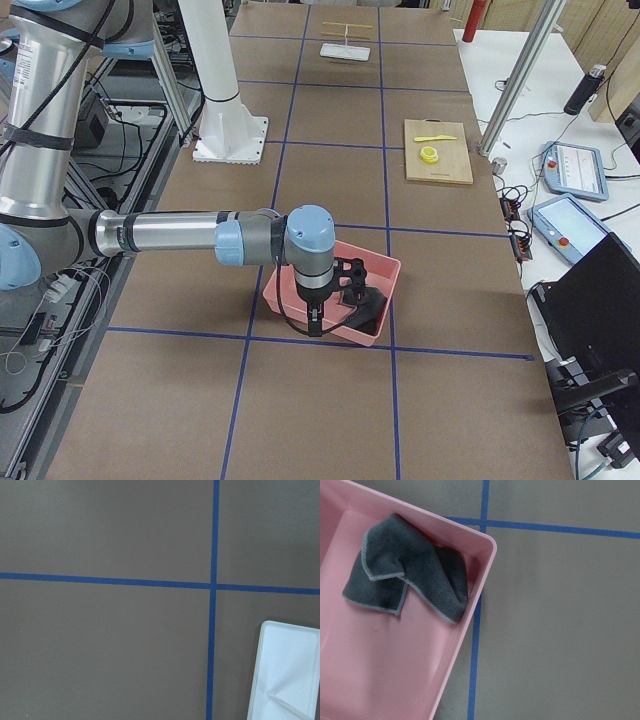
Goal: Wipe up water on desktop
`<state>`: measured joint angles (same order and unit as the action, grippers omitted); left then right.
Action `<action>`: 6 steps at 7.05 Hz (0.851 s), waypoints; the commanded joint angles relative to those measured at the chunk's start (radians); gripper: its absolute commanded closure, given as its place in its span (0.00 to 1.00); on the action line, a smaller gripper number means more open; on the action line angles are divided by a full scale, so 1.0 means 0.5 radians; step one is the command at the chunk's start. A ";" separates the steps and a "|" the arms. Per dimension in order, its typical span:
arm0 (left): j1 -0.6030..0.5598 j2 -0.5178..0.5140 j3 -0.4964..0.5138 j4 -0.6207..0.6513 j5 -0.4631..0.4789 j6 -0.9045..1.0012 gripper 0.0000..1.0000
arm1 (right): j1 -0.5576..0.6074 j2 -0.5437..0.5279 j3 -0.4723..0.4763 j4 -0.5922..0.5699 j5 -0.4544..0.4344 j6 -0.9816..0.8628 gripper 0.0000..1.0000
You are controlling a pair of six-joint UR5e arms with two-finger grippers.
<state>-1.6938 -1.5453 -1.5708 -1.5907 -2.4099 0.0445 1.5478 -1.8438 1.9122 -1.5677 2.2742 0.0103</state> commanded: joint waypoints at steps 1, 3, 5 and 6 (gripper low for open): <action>0.000 0.001 0.000 0.000 0.000 0.000 0.02 | 0.000 0.000 0.001 0.000 0.001 -0.002 0.00; 0.000 0.001 0.003 0.000 0.000 0.000 0.02 | 0.000 0.000 0.020 0.000 0.001 -0.002 0.00; 0.000 0.001 0.003 0.000 0.000 0.000 0.02 | 0.000 0.000 0.026 0.000 0.001 -0.002 0.00; 0.000 0.001 0.006 0.000 0.000 0.000 0.02 | 0.000 0.000 0.032 0.000 0.004 -0.002 0.00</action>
<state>-1.6935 -1.5447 -1.5688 -1.5907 -2.4099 0.0445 1.5478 -1.8439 1.9251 -1.5677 2.2753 0.0096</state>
